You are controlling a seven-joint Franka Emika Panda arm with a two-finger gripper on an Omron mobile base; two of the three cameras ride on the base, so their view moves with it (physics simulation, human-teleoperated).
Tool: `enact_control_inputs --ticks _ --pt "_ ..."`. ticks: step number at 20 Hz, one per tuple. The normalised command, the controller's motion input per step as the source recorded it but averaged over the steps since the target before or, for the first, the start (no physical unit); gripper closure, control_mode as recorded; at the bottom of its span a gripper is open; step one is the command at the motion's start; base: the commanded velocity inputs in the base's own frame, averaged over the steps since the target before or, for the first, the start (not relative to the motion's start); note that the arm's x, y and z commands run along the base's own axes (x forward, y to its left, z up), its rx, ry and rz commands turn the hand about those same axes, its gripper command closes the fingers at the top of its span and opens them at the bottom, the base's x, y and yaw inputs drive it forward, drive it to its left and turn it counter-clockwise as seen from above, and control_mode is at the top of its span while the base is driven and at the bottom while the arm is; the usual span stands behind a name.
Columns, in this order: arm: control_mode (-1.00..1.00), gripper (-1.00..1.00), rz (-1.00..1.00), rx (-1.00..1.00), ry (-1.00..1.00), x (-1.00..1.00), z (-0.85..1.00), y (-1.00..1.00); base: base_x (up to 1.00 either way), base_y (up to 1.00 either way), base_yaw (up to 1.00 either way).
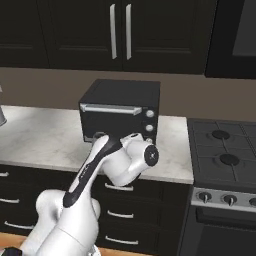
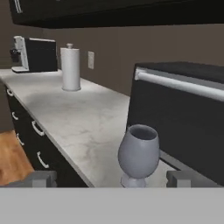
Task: Retrieve the wine glasses from the counter and place one next to each plate.
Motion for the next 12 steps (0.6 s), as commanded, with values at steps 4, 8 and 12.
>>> enact_control_inputs --ticks 4,8,12 --pt "-1.00 -1.00 0.24 0.02 0.00 0.57 -0.75 0.10 0.00 0.00 0.00" --pt "-1.00 -1.00 0.22 0.08 0.04 0.38 -0.45 0.06 0.00 0.00 0.00" --pt "-1.00 -1.00 0.09 0.00 0.16 0.02 -0.25 0.23 0.00 0.00 0.00"
